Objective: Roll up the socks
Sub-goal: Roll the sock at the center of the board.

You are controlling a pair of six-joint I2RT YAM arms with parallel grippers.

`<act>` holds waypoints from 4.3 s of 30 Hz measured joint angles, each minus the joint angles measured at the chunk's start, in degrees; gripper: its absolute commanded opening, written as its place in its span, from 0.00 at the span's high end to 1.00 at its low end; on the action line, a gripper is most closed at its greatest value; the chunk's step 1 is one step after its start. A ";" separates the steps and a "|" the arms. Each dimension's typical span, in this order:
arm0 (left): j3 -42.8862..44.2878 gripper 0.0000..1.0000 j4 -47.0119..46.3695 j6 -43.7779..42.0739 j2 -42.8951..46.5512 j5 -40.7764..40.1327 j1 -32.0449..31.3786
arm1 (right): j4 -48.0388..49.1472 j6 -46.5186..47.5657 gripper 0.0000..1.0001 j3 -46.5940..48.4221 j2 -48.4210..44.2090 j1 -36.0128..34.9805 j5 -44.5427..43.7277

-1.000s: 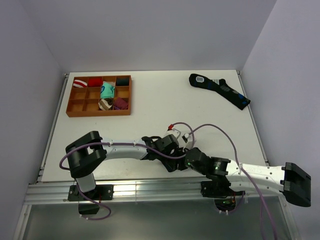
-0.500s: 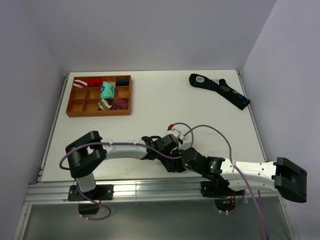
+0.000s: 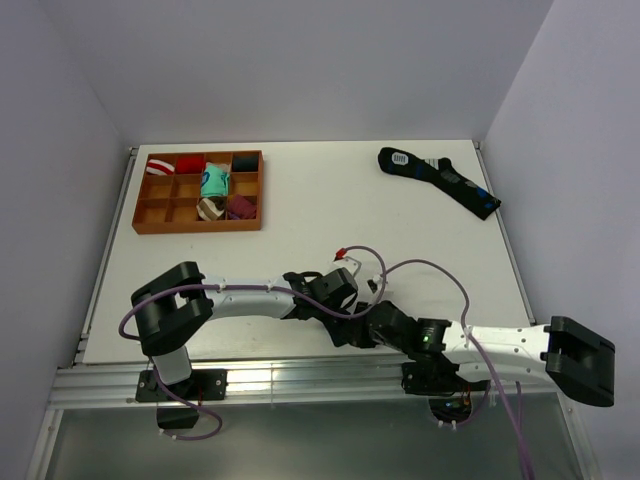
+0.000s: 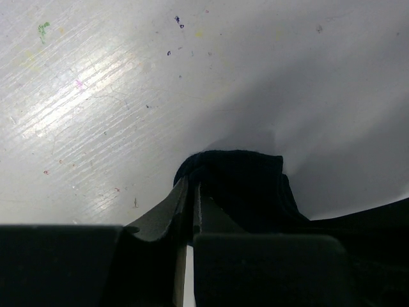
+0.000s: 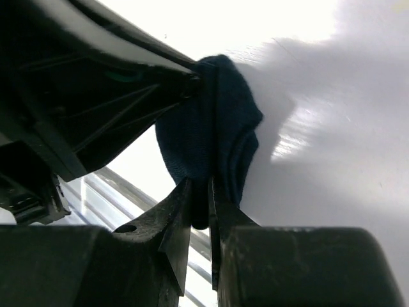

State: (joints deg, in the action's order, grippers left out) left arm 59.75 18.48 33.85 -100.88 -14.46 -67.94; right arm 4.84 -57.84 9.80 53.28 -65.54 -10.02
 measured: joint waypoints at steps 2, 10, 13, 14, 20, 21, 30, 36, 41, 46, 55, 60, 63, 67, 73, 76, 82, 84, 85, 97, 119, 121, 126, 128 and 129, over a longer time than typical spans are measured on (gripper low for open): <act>0.00 0.82 0.00 0.52 0.00 -0.02 0.11 | 0.20 -2.82 0.81 -1.22 -1.40 0.22 -0.20; -1.14 0.56 -0.68 4.44 1.27 -1.68 1.14 | 1.77 -12.76 0.83 -3.91 -1.64 0.68 -0.39; -3.74 0.53 -2.34 6.27 3.56 -2.16 1.77 | 3.58 -15.52 0.83 -4.13 0.26 1.18 0.17; -4.52 0.52 -2.78 6.60 4.46 -2.16 1.99 | 4.33 -16.24 0.84 -4.15 0.92 1.36 0.46; -11.63 0.50 -9.70 9.42 11.41 -1.86 4.00 | 7.52 -19.65 0.84 -4.72 2.62 2.51 2.62; -12.98 0.50 -11.17 9.94 12.44 -1.81 4.15 | 7.50 -20.04 0.85 -4.74 2.45 2.82 2.97; -25.44 0.49 -27.19 14.12 16.72 3.43 4.39 | 2.49 -22.23 0.87 -5.75 -4.31 4.96 5.66; -29.46 0.48 -35.78 15.98 17.25 5.75 4.39 | 0.09 -22.95 0.87 -5.75 -5.55 5.51 6.54; -33.83 0.47 -38.99 17.33 22.73 6.23 4.39 | 0.02 -23.87 0.89 -5.75 -5.42 5.77 6.80; -36.22 0.47 -44.22 18.69 23.26 7.63 4.37 | -0.48 -25.20 0.92 -5.75 -5.86 5.95 6.95; -37.66 0.47 -50.93 20.52 18.03 10.78 4.37 | -4.09 -27.71 0.94 -5.75 -8.59 6.10 7.04; -37.55 0.48 -52.70 20.94 15.89 11.65 4.37 | -3.96 -28.94 0.94 -5.77 -8.87 6.27 7.56; -37.16 0.49 -52.52 21.11 14.32 11.67 4.37 | -4.00 -29.35 0.94 -5.81 -9.33 6.34 7.74; -35.52 0.49 -51.49 21.11 12.96 11.65 4.33 | -4.94 -29.35 0.94 -6.36 -11.26 6.36 7.67; -33.03 0.50 -49.86 20.92 11.23 11.65 4.09 | -6.21 -29.31 0.94 -6.43 -12.35 6.60 7.67; -31.67 0.50 -48.94 20.87 10.25 11.61 3.91 | -6.27 -29.29 0.94 -6.43 -12.33 6.62 7.65; -30.51 0.50 -47.93 20.63 9.57 11.63 3.34 | -6.56 -29.24 0.94 -6.43 -12.28 6.67 7.67; -29.51 0.50 -47.69 20.37 8.70 11.65 3.26 | -6.67 -29.16 0.94 -6.43 -12.22 6.67 7.63; -28.96 0.51 -47.54 20.33 8.24 11.65 3.17 | -6.75 -29.07 0.94 -6.43 -12.20 6.67 7.61; -21.07 0.64 -39.78 19.15 4.15 10.49 1.57 | -6.99 -28.55 0.94 -6.43 -11.43 6.71 7.34; -7.02 0.99 -15.37 17.94 0.79 -3.17 -2.21 | -15.45 -20.92 0.58 -2.56 -13.49 6.71 2.34; -6.32 0.99 -12.68 17.92 0.94 -5.40 -2.27 | -17.20 -19.12 0.59 -1.36 -12.85 6.71 1.40; -4.76 1.00 -7.19 17.90 1.09 -9.25 -2.27 | -20.65 -14.84 0.60 2.36 -8.24 6.67 -1.27; -4.04 1.00 -4.83 17.88 1.09 -10.54 -2.27 | -21.09 -13.09 0.60 3.61 -6.95 6.47 -2.67; -3.67 1.00 -3.65 17.88 1.09 -11.04 -2.27 | -21.11 -12.24 0.60 3.96 -6.88 6.34 -3.17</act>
State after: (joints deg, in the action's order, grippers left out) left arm 56.07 14.83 51.72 -99.79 -25.50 -70.22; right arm -16.27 -70.08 13.76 46.39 -59.20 -13.19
